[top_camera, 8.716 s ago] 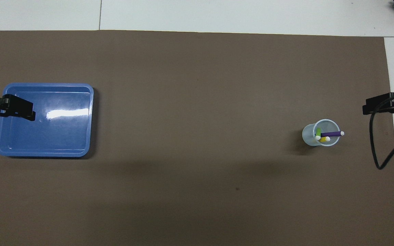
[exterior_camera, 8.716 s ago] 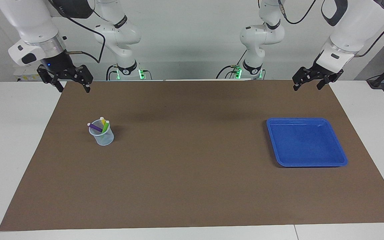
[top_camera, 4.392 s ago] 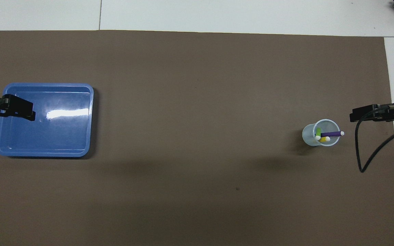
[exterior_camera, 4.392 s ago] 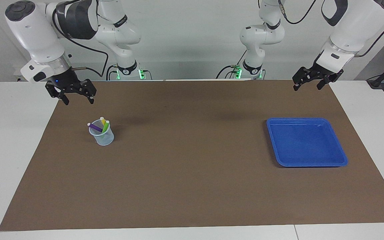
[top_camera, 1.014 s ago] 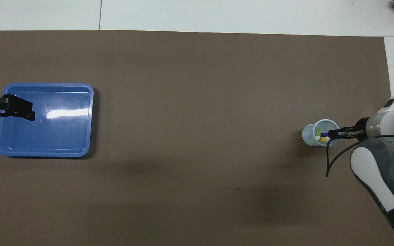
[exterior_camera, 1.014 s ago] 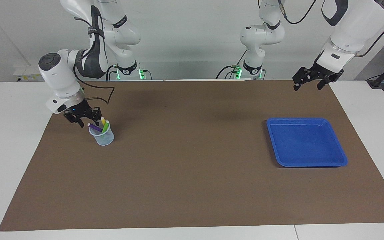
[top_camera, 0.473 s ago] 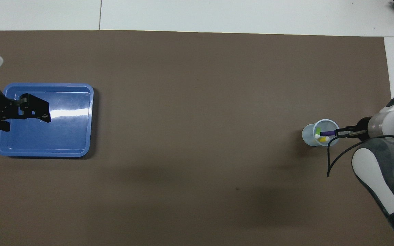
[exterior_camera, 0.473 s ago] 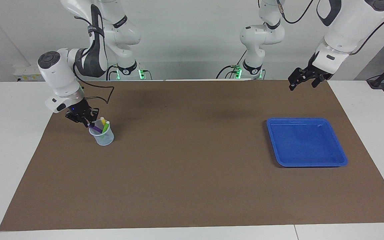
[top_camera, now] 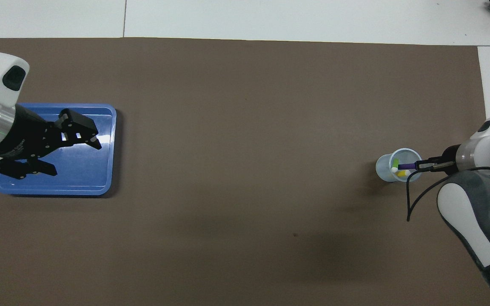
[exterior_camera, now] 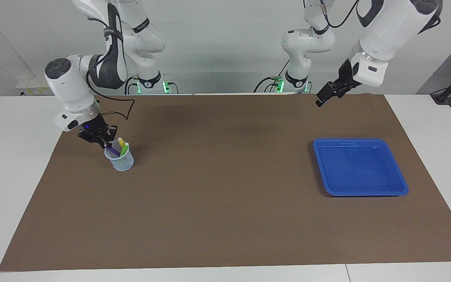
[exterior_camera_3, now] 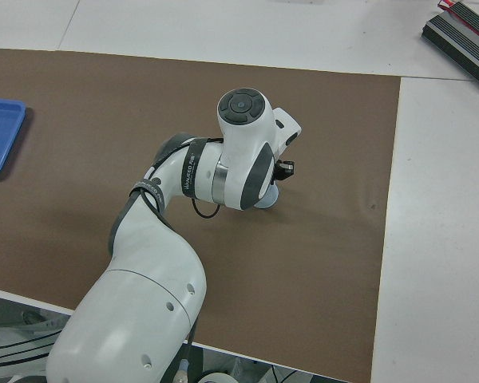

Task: Right arm passes pens to left for tray arrangement
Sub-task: 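Lift the purple pen with the right gripper while the left gripper advances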

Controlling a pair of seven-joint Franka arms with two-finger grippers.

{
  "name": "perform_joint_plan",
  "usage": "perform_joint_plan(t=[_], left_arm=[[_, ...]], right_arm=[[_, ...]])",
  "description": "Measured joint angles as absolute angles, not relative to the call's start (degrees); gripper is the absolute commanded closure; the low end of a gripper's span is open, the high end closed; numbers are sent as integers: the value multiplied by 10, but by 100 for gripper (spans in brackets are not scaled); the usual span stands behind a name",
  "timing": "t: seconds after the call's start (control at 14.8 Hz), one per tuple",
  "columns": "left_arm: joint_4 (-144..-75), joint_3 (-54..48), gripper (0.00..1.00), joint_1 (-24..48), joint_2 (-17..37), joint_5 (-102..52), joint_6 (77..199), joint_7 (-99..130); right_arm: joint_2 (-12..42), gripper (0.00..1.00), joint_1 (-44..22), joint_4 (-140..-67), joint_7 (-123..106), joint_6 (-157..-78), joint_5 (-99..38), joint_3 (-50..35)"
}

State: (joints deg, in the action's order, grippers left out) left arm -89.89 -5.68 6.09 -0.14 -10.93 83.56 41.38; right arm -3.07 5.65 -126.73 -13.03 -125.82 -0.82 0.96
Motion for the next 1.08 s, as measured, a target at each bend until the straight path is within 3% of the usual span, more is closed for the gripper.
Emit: perform_joint_plan(t=[0.41, 1.08], left_arm=[[-929, -59, 0, 116, -12, -165, 895, 702], [-964, -61, 0, 178, -27, -170, 956, 944]], right_arm=[[-30, 100, 48, -1237, -120, -1211, -8, 6], [-30, 100, 40, -1184, -120, -1153, -8, 5]])
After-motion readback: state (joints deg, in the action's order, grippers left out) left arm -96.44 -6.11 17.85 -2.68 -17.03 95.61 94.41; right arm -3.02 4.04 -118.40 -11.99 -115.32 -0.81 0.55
